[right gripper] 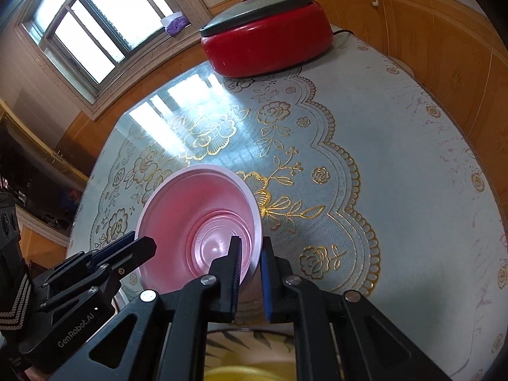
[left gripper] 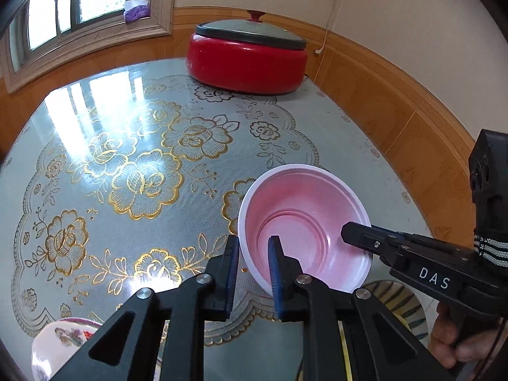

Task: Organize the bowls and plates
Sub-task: 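Lift the red bowl with both grippers over the yellow bowl, then lower the red bowl into the yellow bowl with both grippers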

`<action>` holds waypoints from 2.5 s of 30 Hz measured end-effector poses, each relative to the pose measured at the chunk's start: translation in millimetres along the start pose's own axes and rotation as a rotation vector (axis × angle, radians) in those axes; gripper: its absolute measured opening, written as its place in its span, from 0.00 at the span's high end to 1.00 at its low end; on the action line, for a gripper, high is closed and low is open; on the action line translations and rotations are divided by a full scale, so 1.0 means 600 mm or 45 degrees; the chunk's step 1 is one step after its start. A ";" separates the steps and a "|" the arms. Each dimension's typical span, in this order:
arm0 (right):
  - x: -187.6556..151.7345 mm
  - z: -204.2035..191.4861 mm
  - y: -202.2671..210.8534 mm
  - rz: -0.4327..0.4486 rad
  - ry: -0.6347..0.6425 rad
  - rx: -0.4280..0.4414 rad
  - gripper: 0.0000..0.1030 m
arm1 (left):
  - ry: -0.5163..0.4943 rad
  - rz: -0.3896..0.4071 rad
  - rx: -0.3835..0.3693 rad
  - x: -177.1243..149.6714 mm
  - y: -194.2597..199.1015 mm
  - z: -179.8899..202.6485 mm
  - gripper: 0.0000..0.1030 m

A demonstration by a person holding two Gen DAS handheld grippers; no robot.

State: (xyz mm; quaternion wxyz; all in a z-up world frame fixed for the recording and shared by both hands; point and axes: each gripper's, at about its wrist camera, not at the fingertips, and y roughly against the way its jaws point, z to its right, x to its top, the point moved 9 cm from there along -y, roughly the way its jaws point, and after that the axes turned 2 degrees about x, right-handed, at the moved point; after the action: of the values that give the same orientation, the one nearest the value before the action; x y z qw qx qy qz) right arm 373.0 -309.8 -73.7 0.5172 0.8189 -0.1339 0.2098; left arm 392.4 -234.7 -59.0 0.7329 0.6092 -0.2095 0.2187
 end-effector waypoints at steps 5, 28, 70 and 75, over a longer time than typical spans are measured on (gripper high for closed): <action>-0.017 -0.003 0.026 0.021 0.015 -0.009 0.90 | -0.040 0.026 -0.009 -0.011 0.025 0.016 0.82; -0.073 -0.019 0.130 0.106 0.044 -0.057 0.90 | -0.144 0.087 -0.118 -0.046 0.118 0.065 0.82; -0.229 0.038 0.140 -0.089 -0.094 -0.138 0.83 | -0.305 -0.133 -0.288 -0.186 0.102 0.109 0.81; -0.228 0.043 0.143 -0.077 -0.083 -0.156 0.77 | -0.299 -0.130 -0.276 -0.187 0.097 0.104 0.81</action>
State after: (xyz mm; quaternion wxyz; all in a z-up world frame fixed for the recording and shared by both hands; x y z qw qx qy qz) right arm 221.1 -369.7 -81.3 0.5679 0.7957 -0.1387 0.1587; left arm 264.7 -294.2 -65.8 0.7749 0.5579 -0.2847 0.0846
